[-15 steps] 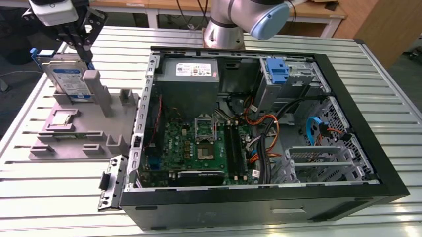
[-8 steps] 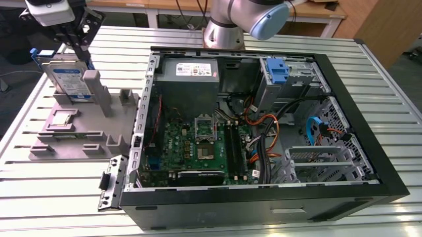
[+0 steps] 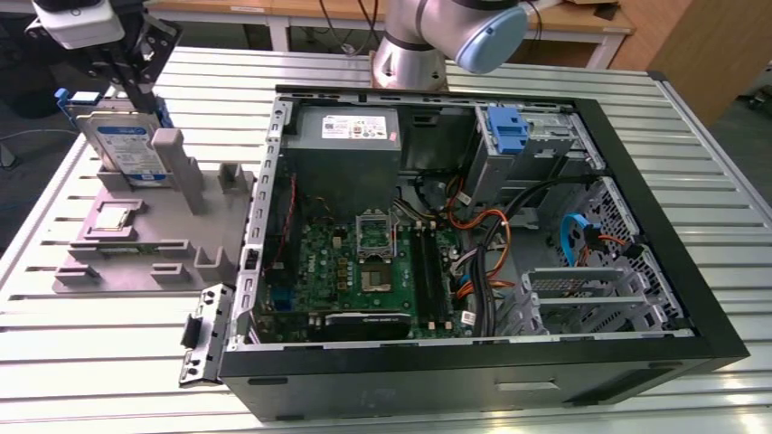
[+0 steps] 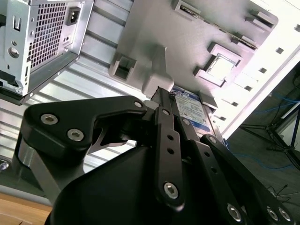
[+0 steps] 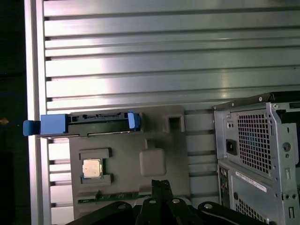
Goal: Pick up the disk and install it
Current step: 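Reach for the disk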
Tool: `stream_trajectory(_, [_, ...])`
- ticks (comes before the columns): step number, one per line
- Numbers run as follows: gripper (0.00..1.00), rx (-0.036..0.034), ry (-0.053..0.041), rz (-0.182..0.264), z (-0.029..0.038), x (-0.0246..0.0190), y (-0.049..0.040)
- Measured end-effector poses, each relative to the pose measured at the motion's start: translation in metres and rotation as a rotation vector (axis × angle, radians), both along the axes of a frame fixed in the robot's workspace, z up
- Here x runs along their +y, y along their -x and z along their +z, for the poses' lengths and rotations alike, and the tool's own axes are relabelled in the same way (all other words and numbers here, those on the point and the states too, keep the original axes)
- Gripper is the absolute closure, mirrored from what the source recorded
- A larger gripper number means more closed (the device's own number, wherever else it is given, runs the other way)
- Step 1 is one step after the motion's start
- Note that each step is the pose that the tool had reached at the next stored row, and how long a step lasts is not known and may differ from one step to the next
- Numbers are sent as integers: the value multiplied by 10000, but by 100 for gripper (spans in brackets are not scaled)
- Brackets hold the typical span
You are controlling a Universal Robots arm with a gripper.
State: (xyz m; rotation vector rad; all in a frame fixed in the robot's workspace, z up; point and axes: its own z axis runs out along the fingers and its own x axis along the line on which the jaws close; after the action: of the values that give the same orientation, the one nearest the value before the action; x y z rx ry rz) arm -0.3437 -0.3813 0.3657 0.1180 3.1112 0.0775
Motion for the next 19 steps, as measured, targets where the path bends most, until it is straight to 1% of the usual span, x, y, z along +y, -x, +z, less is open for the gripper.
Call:
stream_trajectory(2, [89,-1,-2,0,-4,1,14])
stream_trajectory(7, [89,1,-1,0,-4,1,18])
stream_trajectory(8, [89,0,-2,0,-35,1,84])
stream_trajectory(19, [89,0,-1,0,-53,1,120])
